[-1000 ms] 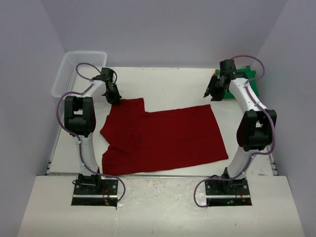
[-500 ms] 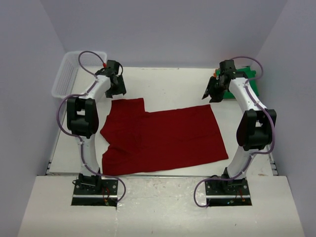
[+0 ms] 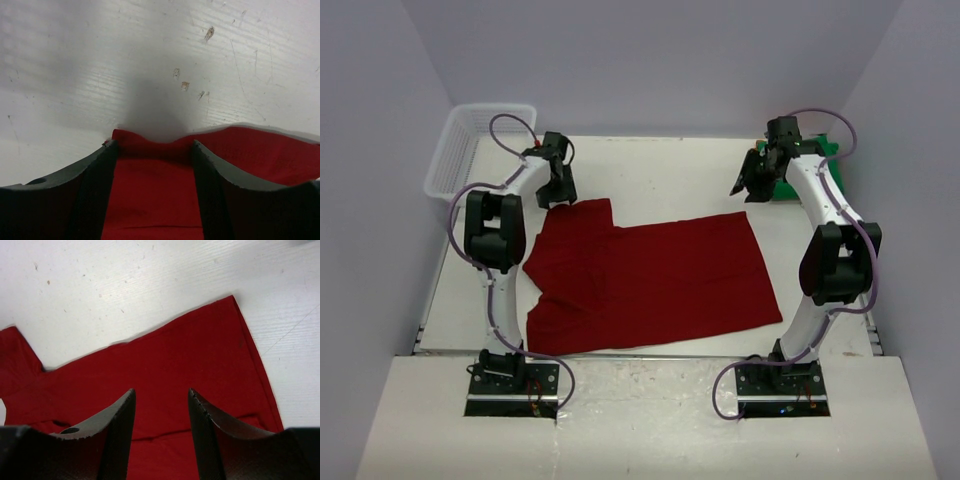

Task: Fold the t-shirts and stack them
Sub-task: Grap the side of the flattened tshirt furthest away from the robot with both arms

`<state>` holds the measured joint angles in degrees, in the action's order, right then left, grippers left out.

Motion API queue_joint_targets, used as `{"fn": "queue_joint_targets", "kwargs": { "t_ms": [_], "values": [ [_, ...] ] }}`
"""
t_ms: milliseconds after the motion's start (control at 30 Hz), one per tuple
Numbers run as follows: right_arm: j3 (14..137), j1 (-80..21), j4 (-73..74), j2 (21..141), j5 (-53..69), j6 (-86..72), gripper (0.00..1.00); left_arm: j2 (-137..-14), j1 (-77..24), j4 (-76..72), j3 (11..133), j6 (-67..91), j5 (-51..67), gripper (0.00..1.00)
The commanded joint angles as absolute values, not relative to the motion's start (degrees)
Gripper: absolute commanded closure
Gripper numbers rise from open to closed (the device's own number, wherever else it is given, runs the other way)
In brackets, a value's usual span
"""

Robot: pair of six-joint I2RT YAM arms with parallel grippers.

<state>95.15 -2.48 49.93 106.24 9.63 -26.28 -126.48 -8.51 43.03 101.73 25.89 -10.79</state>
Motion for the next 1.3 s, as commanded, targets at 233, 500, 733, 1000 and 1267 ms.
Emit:
{"fn": "queue_joint_targets", "kwargs": {
  "t_ms": [233,500,733,1000,1267],
  "values": [
    [97.38,-2.02,50.27,103.89,10.72,-24.70,0.53,-124.19,-10.46,42.80,99.49,24.96,-12.39,0.96],
    [96.86,-2.02,49.57,105.12,11.60,-24.70,0.53,-118.40,-14.50,43.86,97.12,25.84,-16.87,1.00],
    [96.94,-2.02,49.57,105.65,10.63,-24.70,0.53,-106.38,-19.85,43.34,88.87,31.10,-20.39,1.00],
    [97.73,-2.02,49.66,105.82,11.95,-24.70,0.53,-93.00,-23.02,39.90,74.81,35.24,-18.90,1.00],
    [98.09,-2.02,49.75,105.91,11.95,-24.70,0.53,-84.82,-32.15,37.89,59.62,42.71,-16.53,0.90]
  ]
}}
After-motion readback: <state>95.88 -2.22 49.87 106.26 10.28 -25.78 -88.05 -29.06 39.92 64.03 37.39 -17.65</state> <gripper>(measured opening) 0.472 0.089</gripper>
